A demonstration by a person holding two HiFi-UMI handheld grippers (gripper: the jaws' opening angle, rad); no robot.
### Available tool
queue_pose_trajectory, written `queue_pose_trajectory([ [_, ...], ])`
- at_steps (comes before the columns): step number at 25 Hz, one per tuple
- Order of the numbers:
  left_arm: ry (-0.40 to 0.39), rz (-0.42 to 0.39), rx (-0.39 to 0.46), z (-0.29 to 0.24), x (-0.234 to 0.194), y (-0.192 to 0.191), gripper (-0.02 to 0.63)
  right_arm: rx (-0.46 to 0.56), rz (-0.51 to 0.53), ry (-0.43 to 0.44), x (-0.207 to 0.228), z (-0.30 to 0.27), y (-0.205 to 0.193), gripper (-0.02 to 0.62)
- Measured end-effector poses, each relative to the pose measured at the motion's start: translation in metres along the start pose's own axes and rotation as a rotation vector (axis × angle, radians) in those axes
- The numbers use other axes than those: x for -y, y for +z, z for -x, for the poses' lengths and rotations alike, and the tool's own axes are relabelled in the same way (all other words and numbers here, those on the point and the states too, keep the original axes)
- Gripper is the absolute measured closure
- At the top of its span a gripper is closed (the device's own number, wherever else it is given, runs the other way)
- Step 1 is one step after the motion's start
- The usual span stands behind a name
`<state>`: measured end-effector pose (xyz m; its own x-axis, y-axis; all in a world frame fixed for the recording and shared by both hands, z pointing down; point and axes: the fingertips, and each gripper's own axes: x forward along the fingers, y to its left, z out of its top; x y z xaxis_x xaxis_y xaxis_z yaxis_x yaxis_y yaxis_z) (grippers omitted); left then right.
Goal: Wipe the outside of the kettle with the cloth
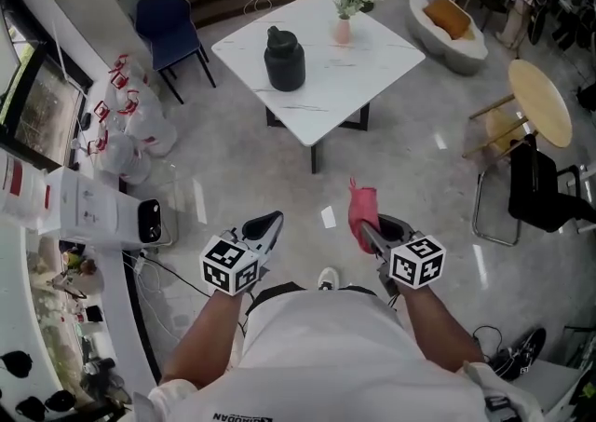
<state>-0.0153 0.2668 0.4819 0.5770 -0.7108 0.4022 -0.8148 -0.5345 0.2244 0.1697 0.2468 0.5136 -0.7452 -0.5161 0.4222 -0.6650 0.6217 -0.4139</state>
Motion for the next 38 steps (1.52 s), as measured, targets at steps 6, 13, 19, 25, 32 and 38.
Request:
queue_pose_trajectory([
  [6, 0.023, 0.013, -0.017, -0.017, -0.011, 0.006, 0.606, 0.002, -0.013, 0.019, 0.018, -0.011, 0.012, 0.491],
  [13, 0.008, 0.019, -0.026, -0.037, -0.02, 0.01, 0.606, -0.011, -0.026, 0.021, 0.03, -0.026, 0.017, 0.491],
  [19, -0.028, 0.02, -0.031, -0.064, -0.038, 0.018, 0.606, -0.013, -0.047, -0.005, 0.047, -0.041, 0.024, 0.491],
  [25, -0.042, 0.014, -0.021, -0.09, -0.076, 0.039, 0.606, -0.023, -0.054, -0.026, 0.066, -0.071, 0.044, 0.491],
  [32, -0.067, -0.008, -0.03, -0.119, -0.145, 0.073, 0.606, -0.017, -0.033, -0.052, 0.082, -0.129, 0.099, 0.491],
  [38, -0.094, -0.054, 0.013, -0.143, -0.217, 0.132, 0.606, 0.028, -0.021, -0.108, 0.094, -0.178, 0.161, 0.491],
])
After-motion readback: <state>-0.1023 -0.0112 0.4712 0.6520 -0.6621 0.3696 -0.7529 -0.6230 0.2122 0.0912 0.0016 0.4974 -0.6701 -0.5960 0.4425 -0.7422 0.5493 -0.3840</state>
